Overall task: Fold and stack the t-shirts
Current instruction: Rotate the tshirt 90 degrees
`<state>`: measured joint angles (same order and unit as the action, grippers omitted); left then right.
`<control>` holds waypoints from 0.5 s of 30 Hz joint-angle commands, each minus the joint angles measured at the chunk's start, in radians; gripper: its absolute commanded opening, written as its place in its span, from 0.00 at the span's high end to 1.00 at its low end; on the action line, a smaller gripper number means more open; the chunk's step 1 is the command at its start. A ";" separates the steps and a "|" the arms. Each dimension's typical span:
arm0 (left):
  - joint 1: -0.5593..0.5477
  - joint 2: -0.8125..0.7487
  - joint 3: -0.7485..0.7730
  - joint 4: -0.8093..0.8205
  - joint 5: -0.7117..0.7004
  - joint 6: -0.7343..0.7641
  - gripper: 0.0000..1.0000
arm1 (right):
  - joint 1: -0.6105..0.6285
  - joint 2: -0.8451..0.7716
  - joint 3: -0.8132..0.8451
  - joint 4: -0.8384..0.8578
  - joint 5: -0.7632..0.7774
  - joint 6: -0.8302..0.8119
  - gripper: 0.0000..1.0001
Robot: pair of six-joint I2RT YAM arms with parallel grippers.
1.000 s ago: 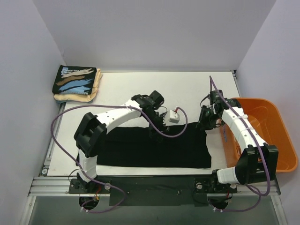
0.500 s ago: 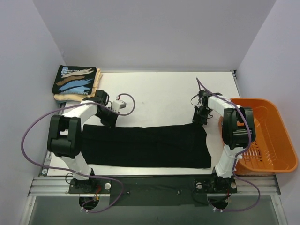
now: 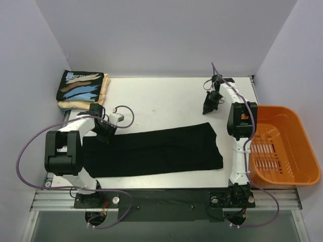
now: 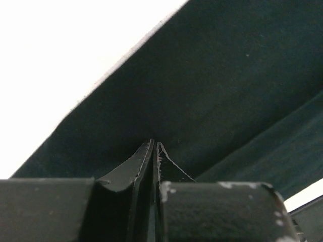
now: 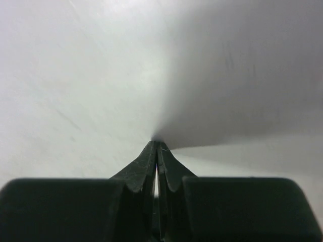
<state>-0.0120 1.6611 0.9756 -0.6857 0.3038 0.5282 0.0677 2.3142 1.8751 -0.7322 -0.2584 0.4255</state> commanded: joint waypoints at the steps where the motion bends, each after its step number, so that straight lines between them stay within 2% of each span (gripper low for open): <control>1: 0.007 -0.084 0.027 -0.093 0.084 0.052 0.83 | -0.002 0.092 0.290 -0.133 -0.060 -0.004 1.00; 3: 0.049 -0.107 0.060 -0.115 0.110 0.027 0.79 | 0.006 0.065 0.334 -0.131 -0.065 -0.017 1.00; 7: 0.105 -0.115 0.132 -0.120 0.113 -0.016 0.75 | 0.044 -0.120 0.265 -0.133 0.026 -0.071 0.86; 9: 0.136 -0.110 0.147 -0.117 0.091 -0.013 0.74 | 0.075 -0.256 0.140 -0.137 0.108 -0.106 0.79; 11: 0.161 -0.106 0.152 -0.120 0.052 0.004 0.74 | 0.110 -0.405 -0.022 -0.141 0.195 -0.126 0.77; 12: 0.173 -0.104 0.153 -0.121 0.029 0.018 0.74 | 0.125 -0.508 -0.145 -0.141 0.232 -0.122 0.79; 13: 0.184 -0.106 0.153 -0.118 0.018 0.024 0.74 | 0.148 -0.550 -0.203 -0.141 0.241 -0.117 0.90; 14: 0.188 -0.109 0.150 -0.115 -0.003 0.035 0.74 | 0.159 -0.644 -0.335 -0.141 0.248 -0.088 0.95; 15: 0.193 -0.109 0.149 -0.110 -0.012 0.044 0.74 | 0.178 -0.694 -0.394 -0.144 0.246 -0.064 1.00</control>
<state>0.1555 1.5784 1.0988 -0.7898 0.3435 0.5354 0.1802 1.8755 1.7256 -0.7815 -0.1192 0.3359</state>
